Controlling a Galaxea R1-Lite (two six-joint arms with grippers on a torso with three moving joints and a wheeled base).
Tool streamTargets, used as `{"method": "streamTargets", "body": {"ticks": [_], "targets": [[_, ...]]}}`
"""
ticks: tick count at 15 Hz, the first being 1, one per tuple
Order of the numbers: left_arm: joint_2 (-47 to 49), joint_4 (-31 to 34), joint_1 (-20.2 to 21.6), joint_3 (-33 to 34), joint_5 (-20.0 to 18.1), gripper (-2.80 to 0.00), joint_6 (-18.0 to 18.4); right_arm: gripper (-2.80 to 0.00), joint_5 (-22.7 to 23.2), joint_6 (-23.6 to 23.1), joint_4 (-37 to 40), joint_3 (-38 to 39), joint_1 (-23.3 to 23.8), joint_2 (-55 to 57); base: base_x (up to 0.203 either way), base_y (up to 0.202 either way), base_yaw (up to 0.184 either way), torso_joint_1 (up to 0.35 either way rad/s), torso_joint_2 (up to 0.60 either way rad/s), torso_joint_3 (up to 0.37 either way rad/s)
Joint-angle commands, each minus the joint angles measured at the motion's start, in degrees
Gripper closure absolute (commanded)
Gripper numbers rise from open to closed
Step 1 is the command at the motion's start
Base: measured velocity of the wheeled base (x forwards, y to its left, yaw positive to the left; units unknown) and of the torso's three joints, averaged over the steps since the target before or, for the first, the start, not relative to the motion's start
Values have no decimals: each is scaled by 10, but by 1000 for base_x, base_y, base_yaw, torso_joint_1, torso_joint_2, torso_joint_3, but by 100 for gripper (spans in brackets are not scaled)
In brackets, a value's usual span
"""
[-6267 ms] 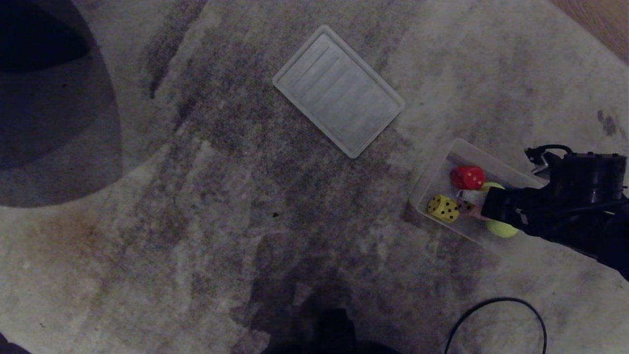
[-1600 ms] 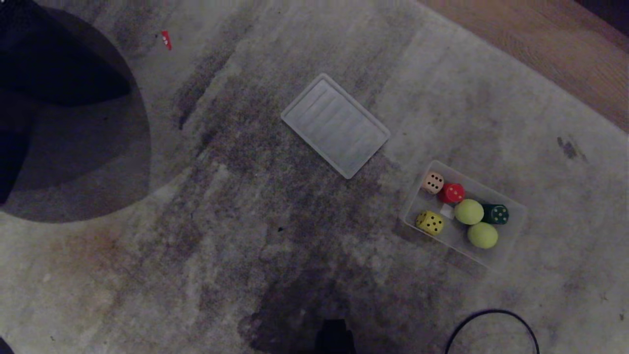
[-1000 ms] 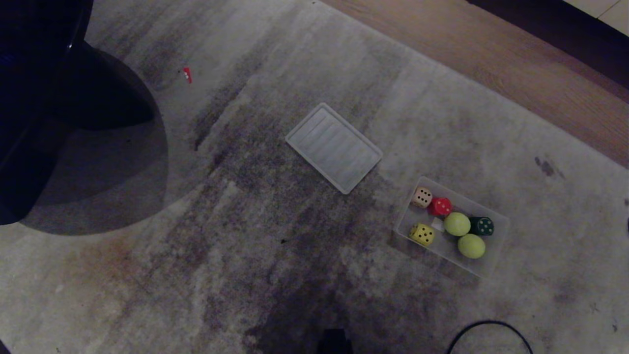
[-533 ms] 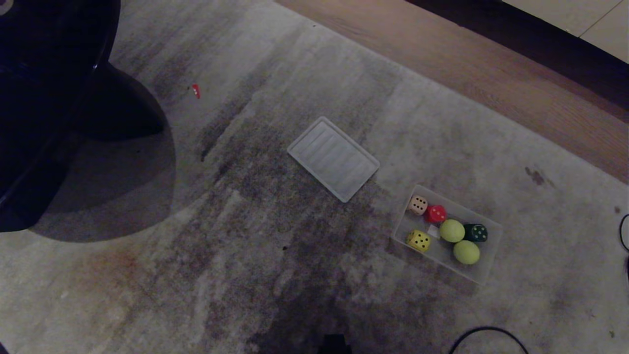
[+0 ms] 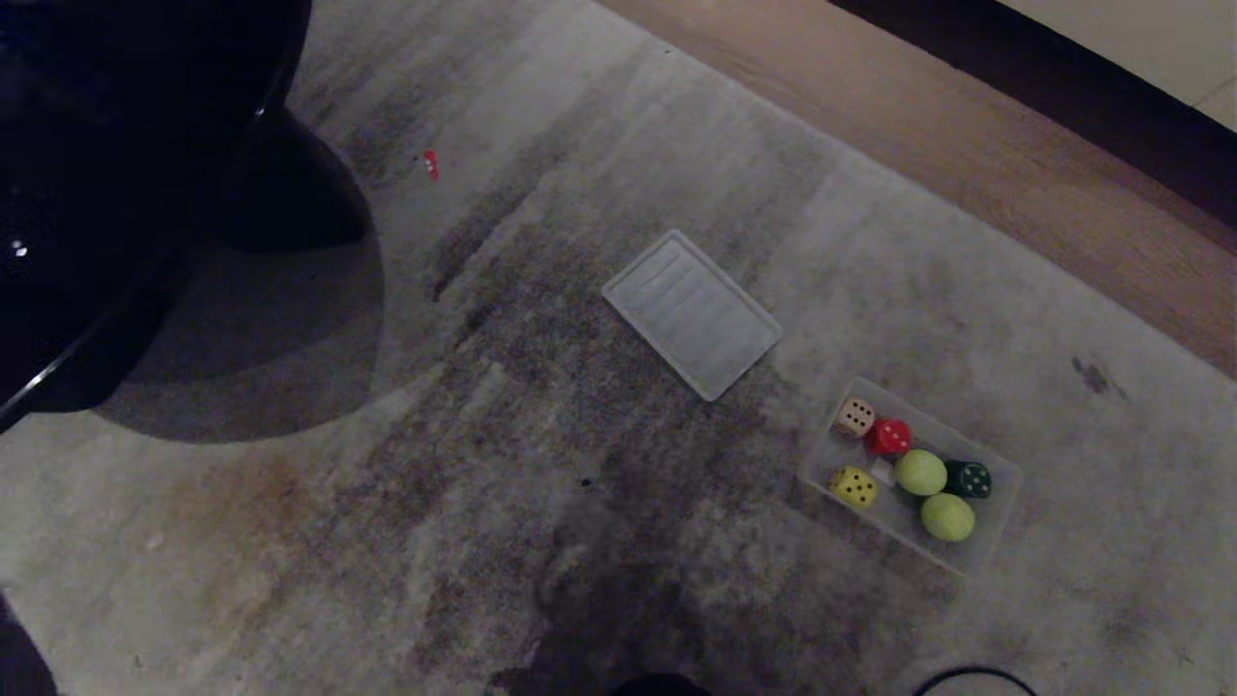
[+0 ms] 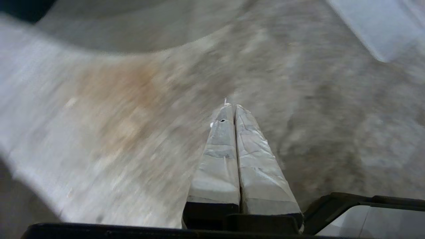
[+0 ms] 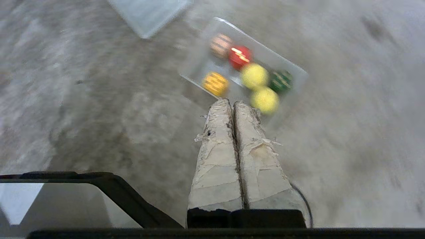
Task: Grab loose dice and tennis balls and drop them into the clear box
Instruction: Close the lid
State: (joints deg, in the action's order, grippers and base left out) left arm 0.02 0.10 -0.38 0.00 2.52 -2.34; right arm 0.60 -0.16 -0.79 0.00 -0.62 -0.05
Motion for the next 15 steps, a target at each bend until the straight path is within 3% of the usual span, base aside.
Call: {"method": "streamTargets", "body": {"ticks": [1,8,15], "targets": [[1,0,0,1,0,0,-1,0,0,0,-1,3,-1,1,2,-7,163,1,7,4],[1,0,0,1,0,0,-3,0,1,-1,-1,3,-1,1,1,-6,153,3,2,3],[1,-1,0,1,1,0,-5,0,1,-1,-1,3,-1,1,16,0,9,1,0,1]]}}
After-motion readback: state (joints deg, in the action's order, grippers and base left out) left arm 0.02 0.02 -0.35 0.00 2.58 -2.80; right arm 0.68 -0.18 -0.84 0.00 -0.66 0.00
